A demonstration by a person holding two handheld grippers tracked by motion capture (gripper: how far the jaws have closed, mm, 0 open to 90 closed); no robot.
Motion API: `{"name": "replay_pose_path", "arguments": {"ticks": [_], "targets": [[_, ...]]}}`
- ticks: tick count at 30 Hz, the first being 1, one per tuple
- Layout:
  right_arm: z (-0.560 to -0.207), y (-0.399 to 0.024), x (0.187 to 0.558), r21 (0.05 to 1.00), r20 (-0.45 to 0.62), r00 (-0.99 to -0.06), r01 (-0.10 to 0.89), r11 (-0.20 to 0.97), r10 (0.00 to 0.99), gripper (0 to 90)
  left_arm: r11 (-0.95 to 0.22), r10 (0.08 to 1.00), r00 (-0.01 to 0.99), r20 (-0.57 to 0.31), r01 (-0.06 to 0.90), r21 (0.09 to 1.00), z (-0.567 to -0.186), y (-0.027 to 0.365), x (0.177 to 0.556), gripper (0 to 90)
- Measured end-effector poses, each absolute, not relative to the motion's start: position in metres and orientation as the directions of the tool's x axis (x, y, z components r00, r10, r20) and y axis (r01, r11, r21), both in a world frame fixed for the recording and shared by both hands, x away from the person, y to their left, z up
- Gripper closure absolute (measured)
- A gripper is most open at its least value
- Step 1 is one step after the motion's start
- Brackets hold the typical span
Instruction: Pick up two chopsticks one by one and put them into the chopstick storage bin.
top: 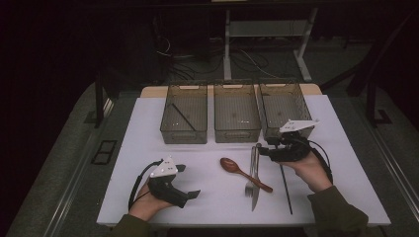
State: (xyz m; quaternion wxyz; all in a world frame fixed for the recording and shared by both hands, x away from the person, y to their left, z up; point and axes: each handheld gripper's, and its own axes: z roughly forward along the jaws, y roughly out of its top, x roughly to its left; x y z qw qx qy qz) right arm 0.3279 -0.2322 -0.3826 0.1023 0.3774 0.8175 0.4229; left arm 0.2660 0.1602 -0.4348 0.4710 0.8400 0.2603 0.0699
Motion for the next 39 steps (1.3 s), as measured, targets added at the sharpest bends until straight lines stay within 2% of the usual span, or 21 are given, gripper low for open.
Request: {"name": "replay_pose_path", "arguments": {"ticks": [8,15,21,30,39], "targets": [[-0.397,-0.250,0.315,0.731,0.076,-0.644,0.555,0.396,0.762,50.4,-0.421,0.505,0.853,-0.128,0.373,0.827,-0.435,0.160,0.266,0.0],[-0.417,-0.259,0.333,0.692,0.055,-0.564,0.616,0.375,0.824,58.5,-0.422,0.505,0.853,-0.130,0.375,0.825,-0.435,0.160,0.266,0.0],[-0.429,-0.262,0.354,0.688,0.085,-0.502,0.655,0.314,0.861,63.5,-0.422,0.505,0.854,-0.130,0.375,0.825,-0.435,0.161,0.266,0.0],[-0.442,-0.259,0.376,0.671,0.089,-0.454,0.685,0.284,0.886,71.7,-0.425,0.503,0.854,-0.131,0.377,0.823,-0.436,0.160,0.267,0.0],[-0.447,-0.254,0.378,0.654,0.062,-0.451,0.692,0.305,0.890,76.6,-0.432,0.499,0.857,-0.127,0.374,0.821,-0.436,0.159,0.266,0.0]]}}
